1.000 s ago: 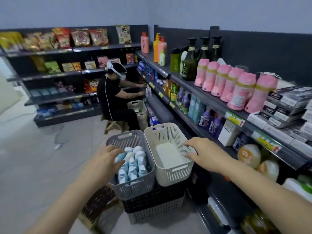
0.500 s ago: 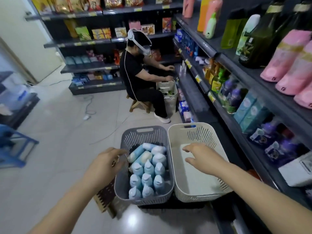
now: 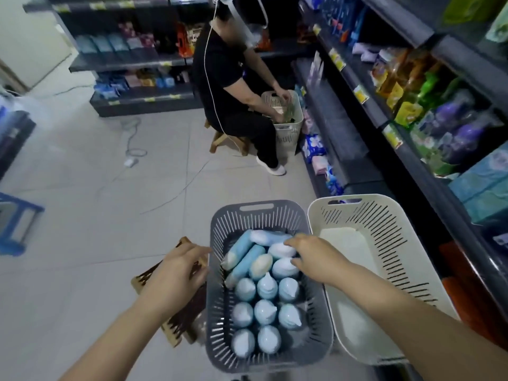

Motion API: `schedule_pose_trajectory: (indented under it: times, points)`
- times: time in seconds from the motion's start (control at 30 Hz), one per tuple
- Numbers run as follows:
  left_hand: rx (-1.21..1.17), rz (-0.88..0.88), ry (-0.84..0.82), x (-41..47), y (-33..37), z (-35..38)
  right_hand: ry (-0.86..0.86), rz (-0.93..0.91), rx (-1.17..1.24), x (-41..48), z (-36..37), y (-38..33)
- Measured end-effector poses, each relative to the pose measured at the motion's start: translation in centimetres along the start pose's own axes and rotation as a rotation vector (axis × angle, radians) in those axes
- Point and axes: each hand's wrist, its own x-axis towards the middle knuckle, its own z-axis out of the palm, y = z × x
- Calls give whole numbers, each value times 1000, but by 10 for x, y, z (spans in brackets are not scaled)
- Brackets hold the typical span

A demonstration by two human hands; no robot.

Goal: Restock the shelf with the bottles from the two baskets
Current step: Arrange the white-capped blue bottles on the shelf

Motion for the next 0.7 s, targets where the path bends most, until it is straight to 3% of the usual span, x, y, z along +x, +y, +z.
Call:
schedule_pose_trajectory:
  times: [0.17, 0.33, 0.53, 0.7]
  points:
    - [-12, 95, -73, 44, -43, 7, -77, -11, 68, 59, 27, -10]
    - [-48, 170, -120, 72, -63, 20, -232, -49, -85, 99, 60, -19]
    - [-77, 138, -96, 83, -74, 35, -411, -155, -144, 121, 95, -8]
    - [-103, 90, -106, 81, -78, 46, -415, -189, -84, 129, 118, 4]
